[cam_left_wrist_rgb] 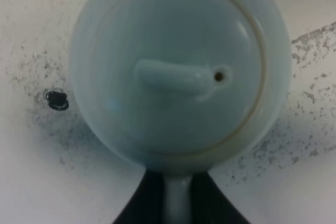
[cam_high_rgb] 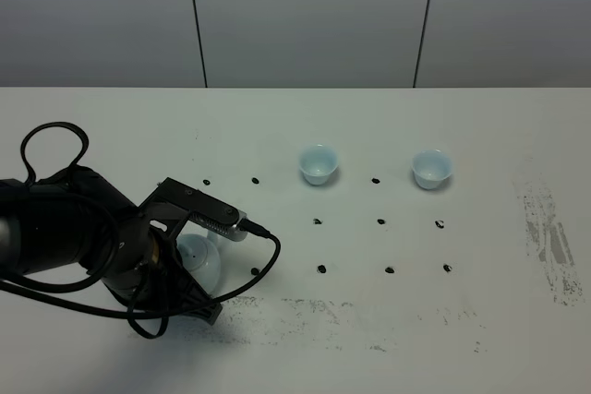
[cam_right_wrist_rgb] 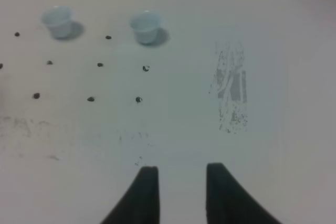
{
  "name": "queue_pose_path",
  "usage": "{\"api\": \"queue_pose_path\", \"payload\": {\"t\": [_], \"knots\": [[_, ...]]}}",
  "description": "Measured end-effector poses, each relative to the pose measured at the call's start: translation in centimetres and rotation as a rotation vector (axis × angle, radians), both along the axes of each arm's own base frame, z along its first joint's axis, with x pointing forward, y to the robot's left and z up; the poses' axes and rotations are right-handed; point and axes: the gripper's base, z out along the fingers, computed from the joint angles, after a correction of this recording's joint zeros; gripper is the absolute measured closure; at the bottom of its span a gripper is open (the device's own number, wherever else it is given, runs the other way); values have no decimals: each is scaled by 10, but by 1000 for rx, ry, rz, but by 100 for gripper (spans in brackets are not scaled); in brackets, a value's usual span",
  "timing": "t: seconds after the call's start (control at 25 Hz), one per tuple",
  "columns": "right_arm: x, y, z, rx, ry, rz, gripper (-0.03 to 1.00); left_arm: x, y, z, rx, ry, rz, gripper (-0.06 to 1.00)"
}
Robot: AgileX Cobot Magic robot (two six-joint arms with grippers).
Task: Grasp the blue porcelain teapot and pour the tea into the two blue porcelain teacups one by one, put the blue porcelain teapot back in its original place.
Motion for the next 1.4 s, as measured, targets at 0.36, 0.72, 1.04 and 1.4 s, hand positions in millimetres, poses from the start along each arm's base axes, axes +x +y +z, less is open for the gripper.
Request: {"api": "queue_pose_path", "payload": {"t": [0.36,0.72,1.04,1.4], "knots": [[0,0,0,0,0,0,76,0,0,13,-23,-50,-9,85],[0,0,0,0,-1,0,76,1,1,15,-11,-63,-26,87],[0,0,0,0,-1,0,76,5,-6,23,-54,-170,-84,87],[0,0,0,0,-1,0,76,5,-8,53,-134,-320,-118,87]]}}
